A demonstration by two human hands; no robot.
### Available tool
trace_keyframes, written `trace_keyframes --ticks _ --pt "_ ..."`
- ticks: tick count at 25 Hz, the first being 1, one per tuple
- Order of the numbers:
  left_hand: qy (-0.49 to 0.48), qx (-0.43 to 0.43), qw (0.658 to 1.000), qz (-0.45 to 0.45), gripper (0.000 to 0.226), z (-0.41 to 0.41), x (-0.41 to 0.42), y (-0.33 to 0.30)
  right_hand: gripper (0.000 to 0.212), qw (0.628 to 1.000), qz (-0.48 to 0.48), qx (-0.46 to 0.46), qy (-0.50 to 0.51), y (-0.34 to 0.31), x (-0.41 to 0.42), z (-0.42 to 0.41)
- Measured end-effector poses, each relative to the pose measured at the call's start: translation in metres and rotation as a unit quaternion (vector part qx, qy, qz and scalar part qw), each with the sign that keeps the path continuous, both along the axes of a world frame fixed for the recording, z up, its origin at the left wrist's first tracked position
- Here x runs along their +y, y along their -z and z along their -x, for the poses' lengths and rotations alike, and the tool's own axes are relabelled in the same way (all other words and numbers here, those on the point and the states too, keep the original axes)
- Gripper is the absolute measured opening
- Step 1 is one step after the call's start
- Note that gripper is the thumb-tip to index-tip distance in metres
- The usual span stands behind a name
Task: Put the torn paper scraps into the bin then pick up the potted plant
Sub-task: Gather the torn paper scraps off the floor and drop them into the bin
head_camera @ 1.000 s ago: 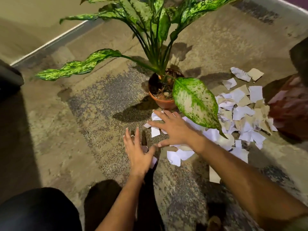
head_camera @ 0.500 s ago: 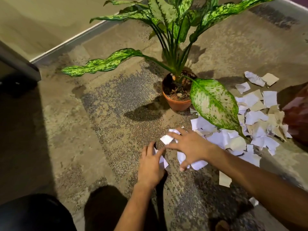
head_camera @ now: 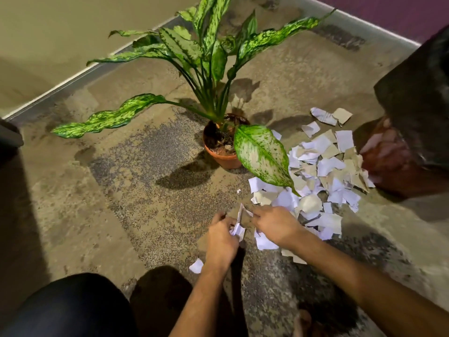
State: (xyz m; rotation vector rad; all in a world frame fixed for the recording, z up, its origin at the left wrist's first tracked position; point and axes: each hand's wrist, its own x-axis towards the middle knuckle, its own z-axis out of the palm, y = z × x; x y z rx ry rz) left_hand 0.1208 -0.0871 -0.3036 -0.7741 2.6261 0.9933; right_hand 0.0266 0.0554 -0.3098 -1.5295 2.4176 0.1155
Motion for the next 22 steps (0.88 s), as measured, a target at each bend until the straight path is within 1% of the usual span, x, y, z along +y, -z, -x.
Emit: trace_keyframes --ticks 3,7,9,11,14,17,20,22 --pt "0.021 0.012 0.999 -0.029 0.036 0.008 0.011 -0.003 0.025 0.994 0.060 -0.005 0.088 -0.012 0.027 0.011" --pt "0.084 0.016 0.994 -0.061 0.037 0.020 0.029 -0.001 0.010 0.968 0.142 -0.020 0.207 -0.015 0.064 0.026" --pt "0.102 -0.010 0.992 -0.070 0.033 0.027 0.038 -0.002 0.009 0.947 0.203 -0.001 0.250 -0.027 0.079 0.026" --pt "0.096 -0.016 0.994 -0.039 0.024 0.035 0.043 -0.001 0.013 0.926 0.248 -0.010 0.284 -0.046 0.088 0.025" --pt "0.062 -0.009 0.998 0.010 0.022 0.045 0.045 -0.001 0.013 0.911 0.282 -0.019 0.300 -0.080 0.095 0.027" --pt "0.041 -0.024 0.999 0.018 0.023 0.048 0.043 -0.004 0.012 0.899 0.304 -0.014 0.316 -0.123 0.101 0.035" --pt "0.030 -0.034 0.999 0.015 0.019 0.054 0.048 -0.020 0.013 0.873 0.366 0.029 0.322 -0.170 0.111 0.040" --pt "0.036 -0.006 0.999 0.036 0.019 0.062 0.058 -0.038 0.011 0.853 0.399 0.072 0.330 -0.201 0.120 0.047"
